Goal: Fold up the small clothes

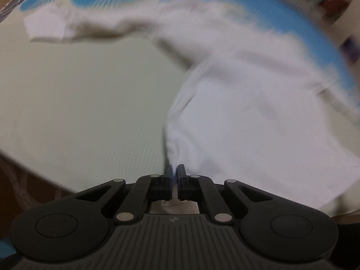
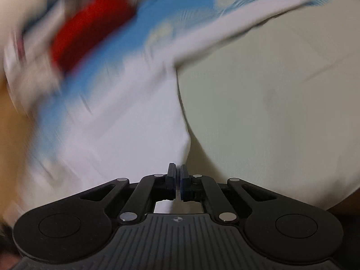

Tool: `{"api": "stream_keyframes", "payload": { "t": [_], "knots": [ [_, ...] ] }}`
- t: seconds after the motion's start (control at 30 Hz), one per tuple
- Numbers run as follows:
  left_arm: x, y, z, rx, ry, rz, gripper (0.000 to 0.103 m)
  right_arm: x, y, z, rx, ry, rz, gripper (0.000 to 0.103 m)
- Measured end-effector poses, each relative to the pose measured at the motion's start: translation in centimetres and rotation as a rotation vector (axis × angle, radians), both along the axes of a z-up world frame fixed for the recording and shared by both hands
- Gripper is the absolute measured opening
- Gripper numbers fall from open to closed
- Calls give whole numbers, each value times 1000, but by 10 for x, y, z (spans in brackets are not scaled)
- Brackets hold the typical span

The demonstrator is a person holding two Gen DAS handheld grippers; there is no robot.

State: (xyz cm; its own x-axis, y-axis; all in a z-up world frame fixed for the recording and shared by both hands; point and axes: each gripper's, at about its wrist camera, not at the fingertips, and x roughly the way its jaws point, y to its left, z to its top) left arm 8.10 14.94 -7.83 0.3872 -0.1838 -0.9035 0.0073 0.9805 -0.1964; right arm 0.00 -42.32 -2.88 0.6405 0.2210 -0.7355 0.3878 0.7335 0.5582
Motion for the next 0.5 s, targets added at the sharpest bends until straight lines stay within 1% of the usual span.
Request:
{"api": "stream_keyframes", "payload": {
  "t": [0.03, 0.07, 0.13, 0.17, 0.2, 0.23, 0.3, 0.37, 0.43, 0.47, 0.5],
  "knots": [
    [-2, 2, 7, -33, -17, -10, 4, -6, -10, 6, -6, -9, -20, 2],
    [-3, 5, 6, -26, -6, -10, 4, -8, -15, 6, -45, 22, -26, 2],
    [0, 15, -11, 59, 71, 27, 3, -4, -20, -12, -131, 174, -12, 2],
    [1, 19, -18, 79, 101, 39, 3, -2, -19, -25, -145, 251, 7, 2],
    [1, 20, -21, 86, 118, 42, 3, -2, -17, -34, -146, 295, 20, 2],
    [0, 19, -21, 93, 117, 30, 3, -2, -13, -41, -150, 318, 32, 2],
    [-2, 16, -21, 106, 121, 4, 3, 1, -2, -46, -201, 341, 76, 2],
    [0, 16, -28, 132, 155, -9, 3, 3, 3, -52, -249, 374, 107, 2],
    [1, 13, -37, 167, 187, -21, 2, 4, 2, -57, -253, 396, 106, 2],
    [2, 9, -41, 233, 194, -31, 0, 4, 1, -59, -252, 401, 104, 2],
    [1, 6, -44, 323, 194, -46, 0, 3, 1, -59, -274, 404, 108, 2]
  ]
}}
